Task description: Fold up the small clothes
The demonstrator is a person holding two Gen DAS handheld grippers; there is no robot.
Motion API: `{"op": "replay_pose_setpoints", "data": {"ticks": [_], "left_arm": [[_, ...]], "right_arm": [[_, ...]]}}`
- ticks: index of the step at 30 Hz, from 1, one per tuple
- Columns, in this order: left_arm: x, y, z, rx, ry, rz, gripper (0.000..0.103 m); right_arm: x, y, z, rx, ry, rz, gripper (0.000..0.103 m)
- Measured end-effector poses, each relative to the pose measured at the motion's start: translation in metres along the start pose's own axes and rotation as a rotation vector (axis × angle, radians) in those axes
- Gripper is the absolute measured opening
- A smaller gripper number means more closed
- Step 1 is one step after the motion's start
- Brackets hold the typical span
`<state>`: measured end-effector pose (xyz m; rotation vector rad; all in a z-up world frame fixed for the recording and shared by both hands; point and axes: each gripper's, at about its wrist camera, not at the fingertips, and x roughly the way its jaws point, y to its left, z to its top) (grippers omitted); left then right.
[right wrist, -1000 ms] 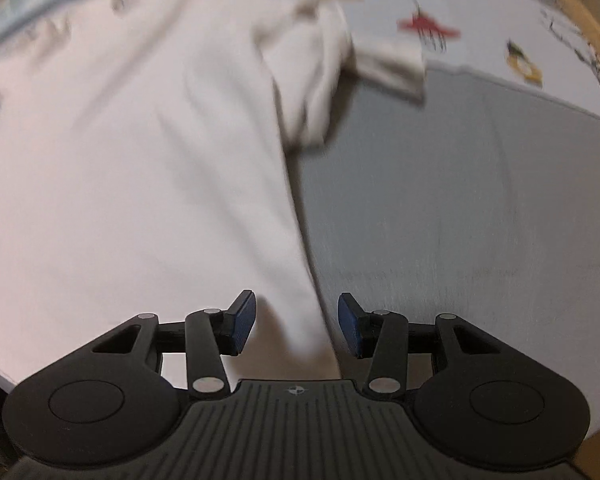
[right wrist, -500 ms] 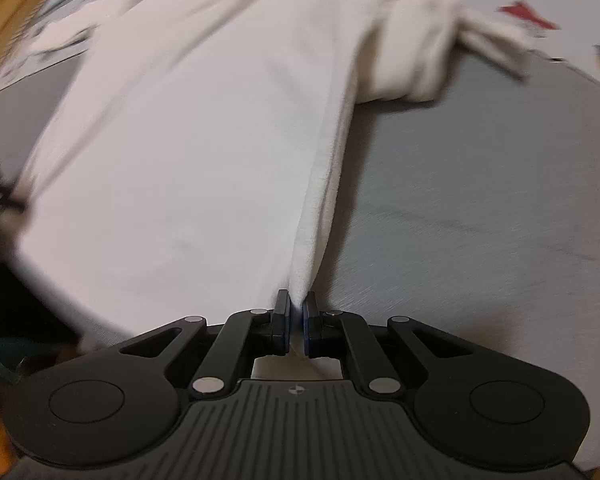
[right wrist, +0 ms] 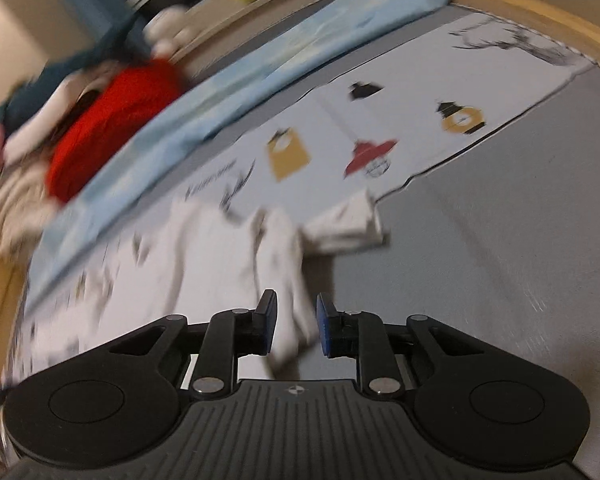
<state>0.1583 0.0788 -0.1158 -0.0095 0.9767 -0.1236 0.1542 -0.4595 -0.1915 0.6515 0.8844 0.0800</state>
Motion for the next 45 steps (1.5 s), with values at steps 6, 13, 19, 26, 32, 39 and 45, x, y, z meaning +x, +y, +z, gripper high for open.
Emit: {"op": "replay_pose_setpoints", "data": {"ticks": [6,13,19,26,32,39,45], "left_arm": [[0.002,-0.028,0.013,0.075,-0.05,0.03,0.058],[0.029,-0.034,0.031,0.057,-0.031,0.047,0.058],[0.038,-0.033,0.041,0.063,-0.044,0.075,0.056],[0.036,-0.017,0.038,0.058,-0.041,0.097,0.055],[0.034,-0.011,0.04,0.018,-0.041,0.075,0.055],[0.036,-0.022,0.038,0.047,-0.036,0.055,0.055],[0.037,-0.02,0.038,0.034,-0.029,0.045,0.055]], "right_arm": [[0.078,-0.027,0.015,0.347,0.038,0.007,0.05],[0.139,-0.041,0.042,0.412,0.022,-0.134,0.002],[0.101,-0.024,0.107,0.207,-0.25,-0.091,0.002],[-0.003,-0.118,0.152,0.284,-0.788,-0.203,0.002],[0.015,-0.228,0.122,0.473,-0.591,-0.427,0.002],[0.01,-0.228,0.12,0.414,-0.684,-0.382,0.002],[0.036,-0.233,0.123,0.494,-0.599,-0.567,0.011]]}}
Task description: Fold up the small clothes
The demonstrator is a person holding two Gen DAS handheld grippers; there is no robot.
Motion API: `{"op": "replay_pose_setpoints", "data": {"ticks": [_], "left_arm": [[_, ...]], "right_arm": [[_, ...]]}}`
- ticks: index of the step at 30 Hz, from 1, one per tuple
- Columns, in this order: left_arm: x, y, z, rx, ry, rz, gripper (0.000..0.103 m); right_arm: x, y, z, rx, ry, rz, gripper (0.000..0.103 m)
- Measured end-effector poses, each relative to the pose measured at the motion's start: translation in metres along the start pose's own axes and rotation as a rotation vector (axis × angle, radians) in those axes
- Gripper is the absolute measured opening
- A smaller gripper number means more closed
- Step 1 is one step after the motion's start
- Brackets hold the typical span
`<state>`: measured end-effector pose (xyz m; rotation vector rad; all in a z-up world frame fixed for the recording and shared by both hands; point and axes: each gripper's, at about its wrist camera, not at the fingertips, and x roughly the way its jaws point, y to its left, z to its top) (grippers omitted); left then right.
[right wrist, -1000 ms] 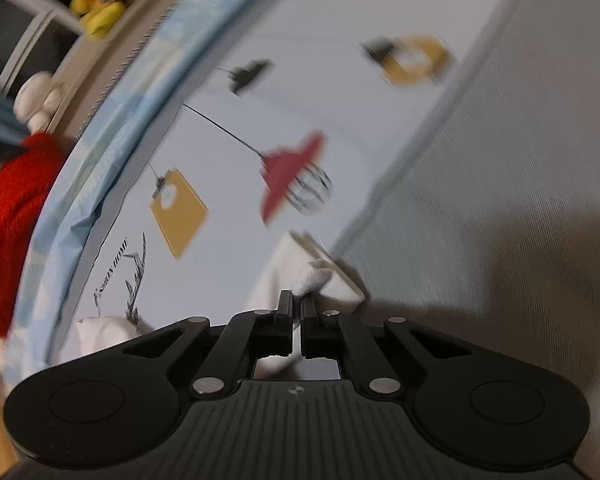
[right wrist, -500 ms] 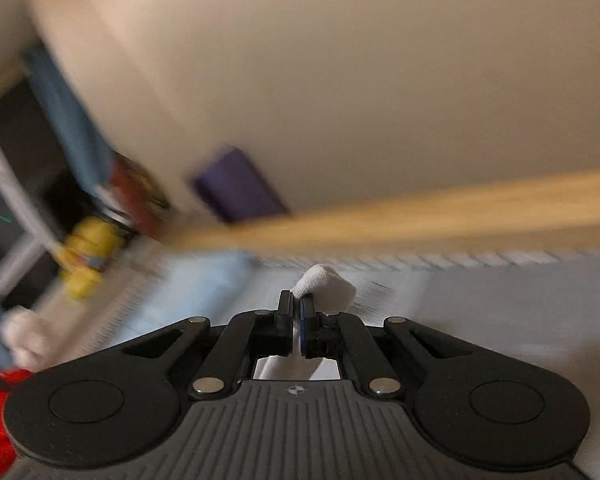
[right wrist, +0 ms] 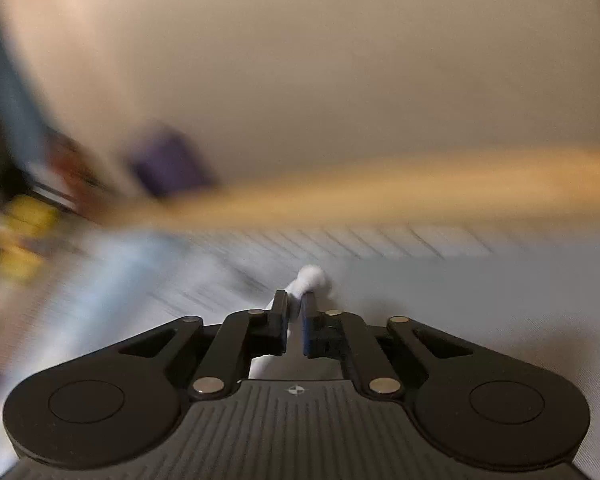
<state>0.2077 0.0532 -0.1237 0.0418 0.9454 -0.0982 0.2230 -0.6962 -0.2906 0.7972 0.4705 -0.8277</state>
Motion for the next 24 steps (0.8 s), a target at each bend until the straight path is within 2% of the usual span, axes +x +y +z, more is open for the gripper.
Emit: {"op": "replay_pose_setpoints", "data": {"ticks": [1,3,4,6,7,9,11,12,13,16,17,18,19,21,24], "left_arm": [[0.0,0.0,0.0,0.002,0.001,-0.002,0.055],[-0.001,0.0,-0.001,0.006,0.001,-0.004,0.055],[-0.001,0.0,0.0,0.006,0.0,-0.005,0.055],[-0.001,0.002,0.001,-0.003,-0.002,-0.004,0.055],[-0.001,0.002,0.002,-0.009,-0.005,-0.005,0.055],[-0.002,0.002,0.004,-0.018,-0.011,-0.01,0.055],[-0.003,0.002,0.005,-0.022,-0.014,-0.015,0.055],[-0.004,0.001,0.005,-0.022,-0.015,-0.016,0.055],[-0.005,0.002,0.005,-0.023,-0.016,-0.016,0.055],[-0.006,0.005,0.005,-0.033,-0.018,-0.018,0.055],[-0.007,0.006,0.004,-0.037,-0.017,-0.017,0.055],[-0.007,0.008,0.004,-0.042,-0.016,-0.017,0.055],[-0.008,0.01,0.004,-0.047,-0.014,-0.018,0.055],[-0.01,0.013,0.004,-0.053,-0.017,-0.025,0.055],[-0.013,0.015,0.003,-0.055,-0.022,-0.035,0.055]], "right_arm": [[0.01,-0.013,-0.011,0.029,0.072,-0.11,0.011],[0.018,-0.027,-0.022,0.077,0.115,-0.164,0.011],[0.012,-0.03,-0.024,0.077,0.107,-0.175,0.012],[0.001,-0.016,-0.021,0.053,0.018,-0.238,0.015],[-0.007,-0.005,-0.02,0.033,-0.031,-0.231,0.019],[-0.019,0.024,-0.022,-0.031,-0.047,-0.106,0.021],[-0.029,0.064,-0.038,-0.122,0.008,0.106,0.021],[-0.029,0.084,-0.046,-0.171,0.05,0.186,0.021],[-0.03,0.11,-0.062,-0.242,0.127,0.292,0.021],[-0.024,0.168,-0.109,-0.387,0.333,0.508,0.027],[-0.026,0.189,-0.132,-0.466,0.396,0.556,0.03],[-0.028,0.203,-0.151,-0.534,0.436,0.581,0.039],[-0.031,0.217,-0.172,-0.614,0.464,0.601,0.051],[-0.04,0.236,-0.203,-0.738,0.493,0.624,0.064],[-0.046,0.259,-0.241,-0.885,0.52,0.62,0.066]]}}
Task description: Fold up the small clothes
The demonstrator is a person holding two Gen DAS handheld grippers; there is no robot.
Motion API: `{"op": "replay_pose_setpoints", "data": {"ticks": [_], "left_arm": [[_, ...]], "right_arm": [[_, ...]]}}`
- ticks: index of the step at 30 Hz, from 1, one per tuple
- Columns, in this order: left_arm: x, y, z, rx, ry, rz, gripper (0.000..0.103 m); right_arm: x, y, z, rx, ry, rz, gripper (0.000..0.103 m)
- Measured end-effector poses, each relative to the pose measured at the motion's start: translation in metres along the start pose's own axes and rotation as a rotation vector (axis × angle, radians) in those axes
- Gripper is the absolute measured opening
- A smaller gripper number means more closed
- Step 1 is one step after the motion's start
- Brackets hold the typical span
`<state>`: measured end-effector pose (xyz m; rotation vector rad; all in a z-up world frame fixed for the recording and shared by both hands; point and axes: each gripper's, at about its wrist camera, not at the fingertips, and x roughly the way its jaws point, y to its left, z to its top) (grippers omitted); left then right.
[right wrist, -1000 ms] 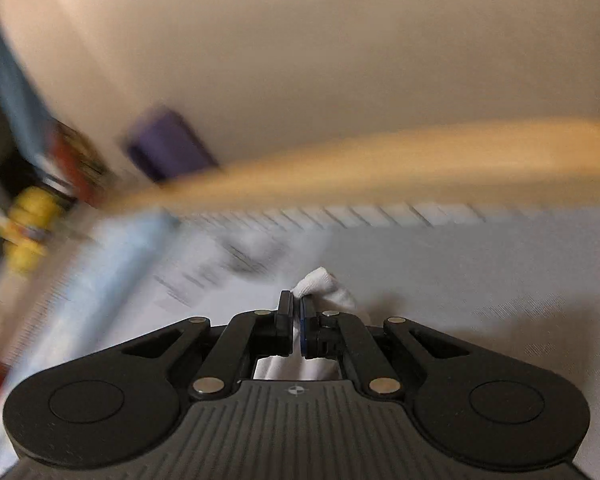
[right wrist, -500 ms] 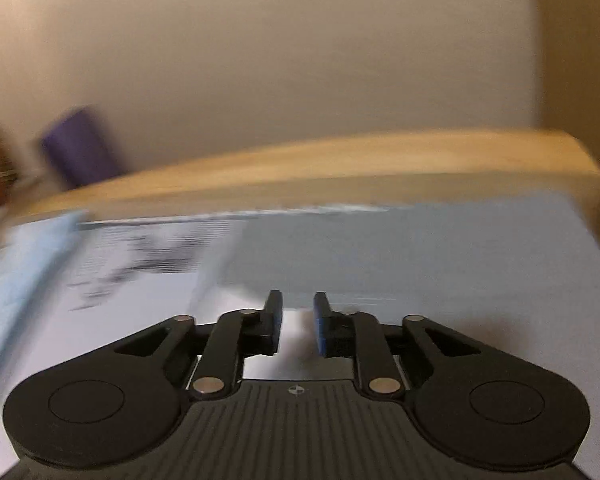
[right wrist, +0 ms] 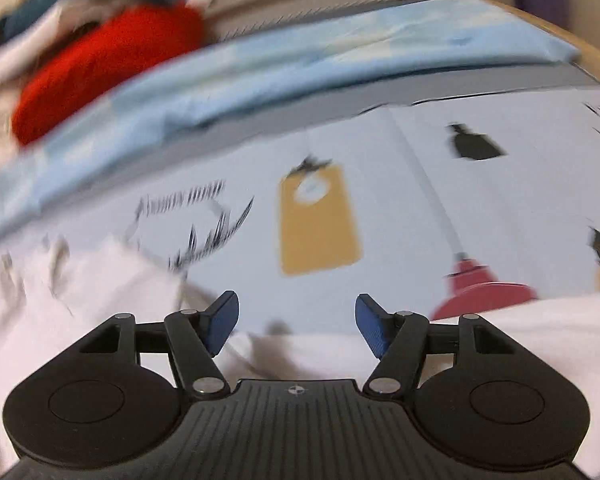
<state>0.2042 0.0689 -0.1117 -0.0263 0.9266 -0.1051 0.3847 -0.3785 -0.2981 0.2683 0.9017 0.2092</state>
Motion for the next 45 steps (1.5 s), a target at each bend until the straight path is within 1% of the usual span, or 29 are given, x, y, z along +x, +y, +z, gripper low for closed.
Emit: {"op": "replay_pose_setpoints", "data": {"ticks": [3,4,7,10,11,14,15,16,18,19,21,24,25,26,27,28,29,30,31,33,35,36,37,38,39,40,41,44,45], "left_arm": [[-0.001,0.002,-0.001,0.009,0.001,-0.012,0.055],[-0.001,0.002,0.0,0.009,-0.001,-0.014,0.055],[-0.002,0.007,0.001,-0.015,-0.005,-0.021,0.055],[-0.002,0.007,0.002,-0.025,-0.007,-0.028,0.055],[-0.002,0.007,0.002,-0.026,-0.006,-0.029,0.055],[-0.003,0.006,0.003,-0.022,-0.008,-0.038,0.055],[-0.003,0.005,0.003,-0.022,-0.009,-0.038,0.055],[-0.003,0.005,0.003,-0.022,-0.01,-0.039,0.055],[-0.002,0.004,0.004,-0.023,-0.011,-0.041,0.055],[-0.002,0.004,0.004,-0.021,-0.011,-0.041,0.055],[-0.002,0.004,0.004,-0.019,-0.012,-0.039,0.055],[-0.001,0.005,0.006,-0.023,-0.016,-0.038,0.055],[-0.001,0.005,0.006,-0.023,-0.017,-0.038,0.055],[-0.001,0.005,0.006,-0.023,-0.017,-0.038,0.055],[-0.001,0.005,0.005,-0.021,-0.015,-0.038,0.055],[-0.001,0.004,0.005,-0.016,-0.015,-0.04,0.055],[-0.002,0.004,0.005,-0.012,-0.015,-0.042,0.055],[-0.002,0.004,0.004,-0.009,-0.014,-0.041,0.055],[-0.002,0.003,0.003,-0.007,-0.011,-0.042,0.055],[-0.001,0.004,-0.001,0.003,0.003,-0.045,0.055],[0.001,0.005,-0.005,0.01,0.012,-0.038,0.055],[0.002,0.006,-0.007,0.01,0.018,-0.036,0.055],[0.003,0.007,-0.01,0.006,0.028,-0.033,0.055],[0.004,0.009,-0.012,0.0,0.035,-0.029,0.055],[0.004,0.011,-0.015,-0.004,0.041,-0.023,0.055],[0.004,0.013,-0.018,-0.007,0.046,-0.017,0.055],[0.003,0.014,-0.021,-0.01,0.047,-0.013,0.055],[-0.005,0.015,-0.024,-0.016,0.022,-0.003,0.055],[-0.009,0.015,-0.024,-0.021,0.005,-0.002,0.055]], "right_arm": [[0.012,0.025,-0.005,-0.122,0.042,0.026,0.066],[0.013,0.037,-0.008,-0.192,0.055,0.045,0.066],[0.006,0.06,-0.017,-0.342,0.051,0.043,0.065],[0.006,0.07,-0.017,-0.396,0.059,0.058,0.06],[-0.004,0.074,-0.019,-0.421,0.06,0.063,0.06],[0.003,0.083,-0.023,-0.509,0.085,0.062,0.059],[-0.002,0.084,-0.024,-0.509,0.086,0.061,0.053],[-0.002,0.083,-0.023,-0.497,0.098,0.078,0.031],[-0.004,0.083,-0.02,-0.493,0.115,0.131,0.006],[-0.007,0.082,-0.018,-0.491,0.112,0.137,0.005],[-0.024,0.079,-0.008,-0.481,0.037,0.139,0.005],[-0.061,0.071,0.015,-0.421,-0.204,0.011,0.006],[-0.07,0.069,0.018,-0.405,-0.262,-0.045,0.007],[-0.073,0.067,0.018,-0.405,-0.282,-0.096,0.008],[-0.069,0.066,0.015,-0.418,-0.257,-0.151,0.013],[-0.063,0.066,0.01,-0.442,-0.233,-0.226,0.013],[-0.057,0.067,0.003,-0.47,-0.227,-0.329,0.016],[-0.055,0.065,-0.002,-0.475,-0.222,-0.368,0.019],[-0.057,0.06,-0.004,-0.448,-0.204,-0.339,0.02],[-0.065,0.049,-0.005,-0.348,-0.178,-0.236,0.021],[-0.072,0.035,-0.006,-0.21,-0.145,-0.139,0.027],[-0.071,0.031,-0.007,-0.17,-0.102,-0.122,0.033],[-0.067,0.027,-0.01,-0.147,-0.029,-0.139,0.037],[-0.065,0.025,-0.016,-0.159,0.035,-0.214,0.038],[-0.07,0.027,-0.019,-0.174,0.039,-0.308,0.038],[-0.084,0.028,-0.021,-0.166,-0.004,-0.398,0.038],[-0.106,0.027,-0.02,-0.122,-0.063,-0.424,0.038],[-0.171,0.033,-0.022,-0.007,-0.162,-0.334,0.043],[-0.193,0.038,-0.026,0.004,-0.194,-0.302,0.048]]}}
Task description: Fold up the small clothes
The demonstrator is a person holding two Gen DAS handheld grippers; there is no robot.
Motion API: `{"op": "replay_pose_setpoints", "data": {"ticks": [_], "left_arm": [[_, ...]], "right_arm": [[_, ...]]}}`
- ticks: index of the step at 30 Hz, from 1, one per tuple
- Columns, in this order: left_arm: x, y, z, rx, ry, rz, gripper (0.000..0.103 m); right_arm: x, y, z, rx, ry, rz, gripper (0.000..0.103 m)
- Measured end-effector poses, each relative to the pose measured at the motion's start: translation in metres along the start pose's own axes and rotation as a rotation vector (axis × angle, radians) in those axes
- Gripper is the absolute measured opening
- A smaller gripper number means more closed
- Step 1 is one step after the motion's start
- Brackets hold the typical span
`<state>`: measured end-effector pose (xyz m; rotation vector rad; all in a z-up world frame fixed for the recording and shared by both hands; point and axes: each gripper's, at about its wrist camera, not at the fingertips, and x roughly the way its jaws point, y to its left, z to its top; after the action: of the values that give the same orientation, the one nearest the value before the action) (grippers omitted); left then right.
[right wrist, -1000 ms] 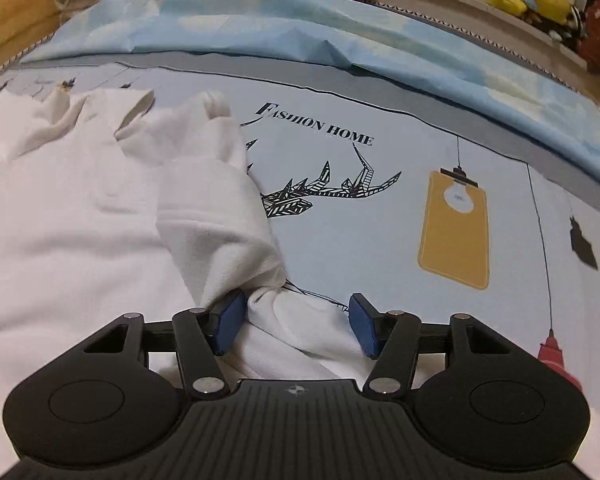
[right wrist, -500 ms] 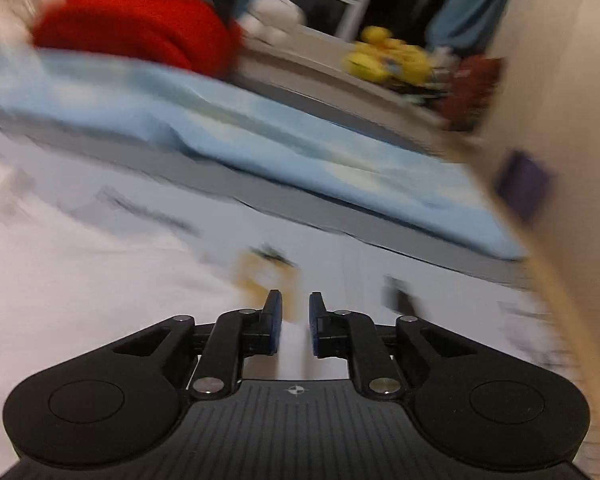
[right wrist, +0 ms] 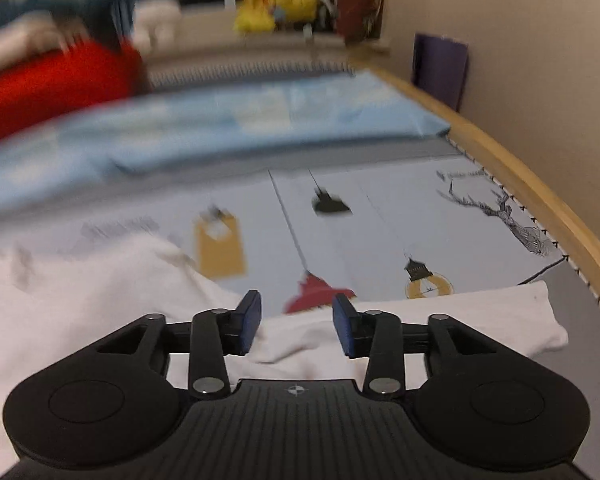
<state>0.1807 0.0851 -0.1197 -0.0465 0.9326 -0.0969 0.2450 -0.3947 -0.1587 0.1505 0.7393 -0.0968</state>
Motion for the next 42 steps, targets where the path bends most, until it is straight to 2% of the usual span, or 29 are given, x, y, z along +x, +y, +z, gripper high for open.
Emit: {"op": "replay_pose_setpoints", "data": {"ticks": [5,7,9,13,17,20,22,24,27,29,32,42], "left_arm": [[-0.024,-0.013,-0.001,-0.028,-0.113,0.01,0.055],[-0.037,-0.022,-0.003,-0.021,-0.141,0.009,0.055],[-0.052,-0.029,-0.007,-0.035,-0.15,0.0,0.055],[-0.092,-0.051,-0.028,-0.033,-0.166,0.008,0.057],[-0.12,-0.069,-0.075,-0.037,-0.214,-0.053,0.059],[-0.113,-0.082,-0.12,0.025,-0.266,-0.065,0.059],[-0.094,-0.092,-0.138,0.082,-0.203,-0.008,0.059],[-0.083,-0.095,-0.138,0.064,-0.175,0.0,0.059],[-0.074,-0.094,-0.137,0.07,-0.176,0.0,0.059],[-0.064,-0.091,-0.138,0.062,-0.13,0.032,0.059],[-0.058,-0.088,-0.139,0.03,-0.095,0.025,0.059],[-0.066,-0.081,-0.138,0.032,-0.113,0.013,0.062]], "right_arm": [[-0.121,-0.008,-0.025,0.046,-0.187,0.189,0.068],[-0.152,-0.016,-0.045,0.084,-0.208,0.207,0.069],[-0.171,-0.026,-0.059,0.119,-0.169,0.201,0.069],[-0.2,-0.037,-0.081,0.094,-0.16,0.163,0.069],[-0.217,-0.06,-0.098,0.12,-0.146,0.134,0.069],[-0.23,-0.075,-0.111,0.161,-0.149,0.138,0.069],[-0.231,-0.082,-0.116,0.164,-0.141,0.135,0.069],[-0.229,-0.085,-0.119,0.168,-0.12,0.125,0.069],[-0.231,-0.09,-0.122,0.191,-0.108,0.127,0.069],[-0.234,-0.093,-0.123,0.226,-0.116,0.132,0.069],[-0.238,-0.095,-0.125,0.257,-0.126,0.139,0.069],[-0.228,-0.084,-0.126,0.215,-0.108,0.138,0.069]]}}
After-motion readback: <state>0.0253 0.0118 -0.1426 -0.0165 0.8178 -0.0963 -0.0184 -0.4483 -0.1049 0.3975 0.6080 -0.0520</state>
